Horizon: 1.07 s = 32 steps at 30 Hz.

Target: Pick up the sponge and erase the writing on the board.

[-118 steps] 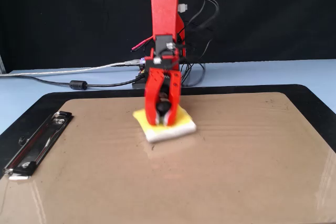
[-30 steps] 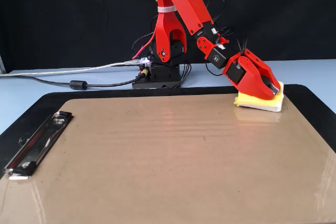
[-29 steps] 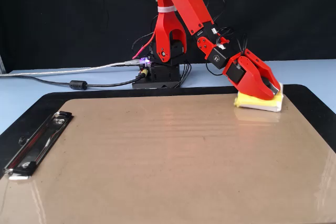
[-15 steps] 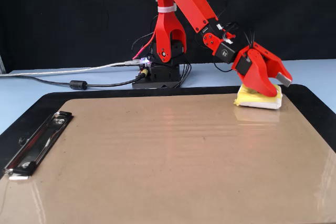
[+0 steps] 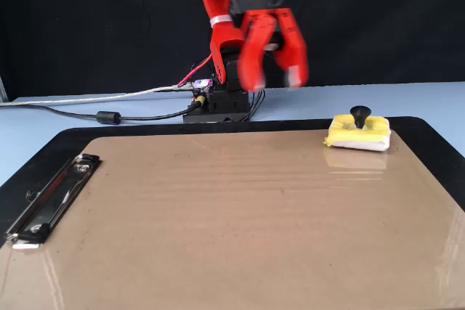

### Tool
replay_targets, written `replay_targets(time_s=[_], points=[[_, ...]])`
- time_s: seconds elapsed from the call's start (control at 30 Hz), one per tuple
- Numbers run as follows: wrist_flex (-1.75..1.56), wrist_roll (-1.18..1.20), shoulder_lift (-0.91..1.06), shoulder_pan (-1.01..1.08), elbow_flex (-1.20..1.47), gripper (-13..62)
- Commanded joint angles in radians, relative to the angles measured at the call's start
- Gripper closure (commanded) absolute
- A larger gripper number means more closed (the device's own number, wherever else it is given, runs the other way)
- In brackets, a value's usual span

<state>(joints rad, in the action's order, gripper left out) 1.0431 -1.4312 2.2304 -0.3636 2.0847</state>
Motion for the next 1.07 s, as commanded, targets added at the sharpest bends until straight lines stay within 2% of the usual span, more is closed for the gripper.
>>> replay_targets(time_s=[0.0,0.1,0.2,0.53,0.67,1.03], points=[[0.325,0.061,0.031,0.140,-0.035,17.2],[0.549,0.066,0.026,0.308,-0.032,17.1],[0.635,0.064,0.023,0.356,0.029,17.1],[0.499,0.061,0.023,0.350,0.276,14.9],[0.403,0.060,0.018,0.351,0.304,15.3],[0.399,0.063,0.026,0.353,0.325,14.9]])
